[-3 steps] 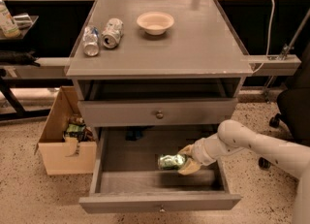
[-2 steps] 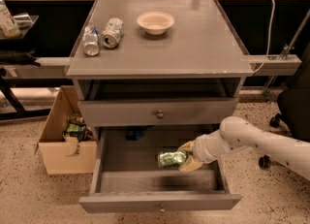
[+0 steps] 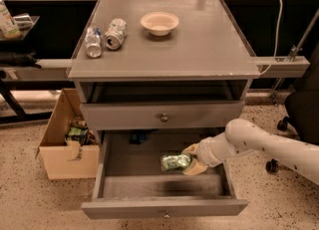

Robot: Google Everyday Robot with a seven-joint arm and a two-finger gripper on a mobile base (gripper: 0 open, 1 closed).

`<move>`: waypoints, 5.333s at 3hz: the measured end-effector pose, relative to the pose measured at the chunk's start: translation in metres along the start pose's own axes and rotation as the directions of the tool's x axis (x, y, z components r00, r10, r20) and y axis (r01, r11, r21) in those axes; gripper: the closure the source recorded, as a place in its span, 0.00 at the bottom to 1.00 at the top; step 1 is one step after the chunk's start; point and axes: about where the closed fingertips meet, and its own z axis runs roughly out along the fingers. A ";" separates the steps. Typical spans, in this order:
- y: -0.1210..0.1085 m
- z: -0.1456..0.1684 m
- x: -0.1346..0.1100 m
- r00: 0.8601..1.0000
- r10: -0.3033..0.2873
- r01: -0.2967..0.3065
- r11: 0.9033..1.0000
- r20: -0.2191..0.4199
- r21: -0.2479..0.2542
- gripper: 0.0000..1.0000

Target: Pick green can from middle drawer and place on counter

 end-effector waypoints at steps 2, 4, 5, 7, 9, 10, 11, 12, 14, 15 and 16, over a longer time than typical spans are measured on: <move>0.017 -0.119 -0.088 0.970 -0.235 0.219 0.957 0.065 0.189 1.00; 0.027 -0.166 -0.120 0.944 -0.319 0.287 0.921 0.084 0.265 1.00; 0.021 -0.182 -0.124 0.954 -0.290 0.255 0.919 0.078 0.299 1.00; -0.010 -0.258 -0.148 0.962 -0.262 0.214 0.903 0.083 0.373 1.00; -0.036 -0.300 -0.168 0.959 -0.274 0.220 0.877 0.070 0.427 1.00; -0.049 -0.311 -0.176 0.964 -0.256 0.201 0.887 0.079 0.417 1.00; -0.068 -0.319 -0.183 0.972 -0.222 0.174 0.899 0.075 0.403 1.00; -0.098 -0.323 -0.181 0.982 -0.172 0.131 0.910 0.072 0.393 1.00; -0.154 -0.315 -0.164 0.994 -0.026 -0.024 0.888 0.102 0.459 1.00; -0.185 -0.310 -0.157 0.990 0.048 -0.107 0.861 0.131 0.497 1.00; -0.207 -0.313 -0.159 0.985 0.080 -0.149 0.845 0.155 0.513 1.00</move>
Offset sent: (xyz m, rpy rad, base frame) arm -0.0590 -0.0100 0.2330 0.1058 -0.4563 0.1081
